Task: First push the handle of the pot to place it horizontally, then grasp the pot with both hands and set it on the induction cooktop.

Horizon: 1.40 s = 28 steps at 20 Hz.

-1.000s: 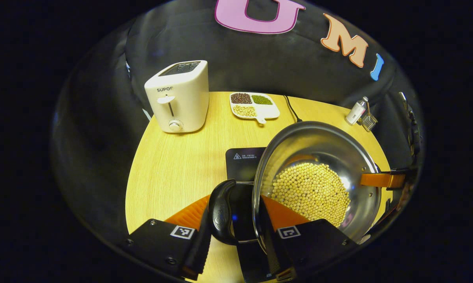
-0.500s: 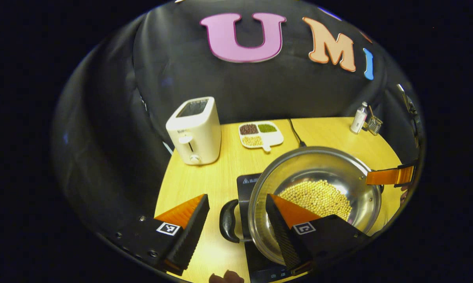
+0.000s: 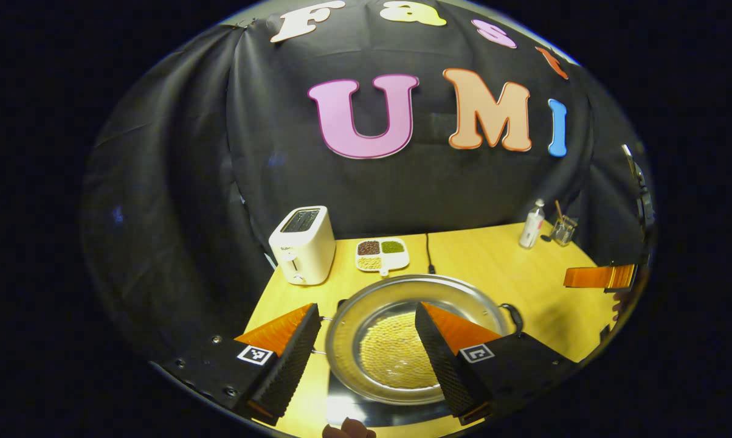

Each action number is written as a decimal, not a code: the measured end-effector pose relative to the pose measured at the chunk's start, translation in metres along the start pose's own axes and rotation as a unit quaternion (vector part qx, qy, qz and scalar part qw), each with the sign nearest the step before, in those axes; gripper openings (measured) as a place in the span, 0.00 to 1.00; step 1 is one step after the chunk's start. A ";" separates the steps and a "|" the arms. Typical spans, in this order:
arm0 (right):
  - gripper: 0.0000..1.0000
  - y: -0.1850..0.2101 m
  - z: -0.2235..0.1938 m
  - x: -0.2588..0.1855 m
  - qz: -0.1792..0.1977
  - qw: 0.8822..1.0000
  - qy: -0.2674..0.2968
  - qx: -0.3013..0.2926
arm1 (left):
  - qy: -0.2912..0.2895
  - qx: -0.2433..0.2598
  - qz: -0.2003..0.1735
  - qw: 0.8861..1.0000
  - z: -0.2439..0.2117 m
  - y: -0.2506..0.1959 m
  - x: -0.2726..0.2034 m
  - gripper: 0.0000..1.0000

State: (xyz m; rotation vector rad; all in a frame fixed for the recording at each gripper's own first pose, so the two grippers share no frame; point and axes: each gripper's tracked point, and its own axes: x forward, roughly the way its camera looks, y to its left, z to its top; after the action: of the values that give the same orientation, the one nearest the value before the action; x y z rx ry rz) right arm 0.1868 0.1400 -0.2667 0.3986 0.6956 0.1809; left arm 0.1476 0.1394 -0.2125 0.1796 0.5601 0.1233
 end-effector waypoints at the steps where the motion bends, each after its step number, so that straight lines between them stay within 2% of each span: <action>1: 0.98 -0.016 0.006 -0.015 0.001 1.000 -0.017 -0.003 | -0.005 -0.010 -0.006 1.000 0.003 -0.019 -0.014 0.95; 3: 0.98 -0.042 0.014 -0.044 0.002 0.999 -0.044 -0.006 | -0.016 -0.021 -0.014 1.000 0.008 -0.052 -0.038 0.95; 4: 0.94 -0.052 0.018 -0.056 0.006 0.998 -0.055 -0.006 | -0.023 -0.023 -0.014 0.999 0.012 -0.066 -0.050 0.95; 5: 0.98 -0.061 0.022 -0.070 0.009 0.998 -0.067 -0.005 | -0.030 -0.023 -0.012 0.999 0.016 -0.078 -0.062 0.96; 7: 0.93 -0.077 0.029 -0.090 0.005 0.996 -0.091 -0.005 | -0.049 -0.021 -0.011 0.999 0.029 -0.098 -0.084 0.95; 10: 0.98 -0.091 0.053 -0.126 0.001 0.991 -0.131 -0.019 | -0.081 -0.011 -0.012 0.997 0.053 -0.118 -0.110 0.95; 11: 0.93 -0.093 0.061 -0.136 -0.001 0.989 -0.143 -0.028 | -0.095 -0.009 -0.009 0.995 0.063 -0.122 -0.118 0.95; 12: 0.93 -0.093 0.069 -0.145 -0.003 0.987 -0.156 -0.038 | -0.107 -0.009 -0.009 0.994 0.072 -0.127 -0.126 0.95; 14: 0.93 -0.088 0.087 -0.166 -0.008 0.981 -0.184 -0.057 | -0.136 -0.009 -0.016 0.991 0.092 -0.137 -0.144 0.95; 15: 0.98 -0.084 0.093 -0.176 -0.010 0.978 -0.198 -0.066 | -0.150 -0.005 -0.017 0.989 0.099 -0.137 -0.152 0.95; 16: 0.93 -0.080 0.099 -0.181 -0.012 0.975 -0.208 -0.072 | -0.165 -0.001 -0.018 0.986 0.108 -0.137 -0.158 0.95; 17: 0.93 -0.078 0.099 -0.185 -0.016 0.973 -0.215 -0.077 | -0.176 0.002 -0.020 0.984 0.112 -0.136 -0.163 0.95; 20: 0.93 -0.074 0.090 -0.190 -0.030 0.974 -0.210 -0.083 | -0.174 -0.002 -0.015 0.985 0.099 -0.118 -0.174 0.95; 22: 0.98 -0.055 0.093 -0.203 -0.029 0.968 -0.235 -0.090 | -0.183 -0.016 -0.003 0.983 0.098 -0.099 -0.185 0.95; 25: 0.97 -0.039 0.105 -0.229 -0.039 0.952 -0.272 -0.135 | -0.202 -0.038 -0.006 0.979 0.104 -0.091 -0.207 0.94; 26: 0.94 -0.029 0.107 -0.236 -0.035 0.951 -0.276 -0.137 | -0.215 -0.037 -0.009 0.976 0.110 -0.088 -0.214 0.95; 28: 0.98 -0.006 0.110 -0.251 -0.027 0.950 -0.285 -0.128 | -0.234 -0.031 -0.012 0.972 0.120 -0.081 -0.227 0.96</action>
State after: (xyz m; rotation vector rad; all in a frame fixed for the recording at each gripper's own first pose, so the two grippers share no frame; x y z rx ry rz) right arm 0.0693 0.0290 -0.0458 0.1662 0.1086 0.0937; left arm 0.0269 0.0063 -0.0114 0.1346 0.0868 0.0699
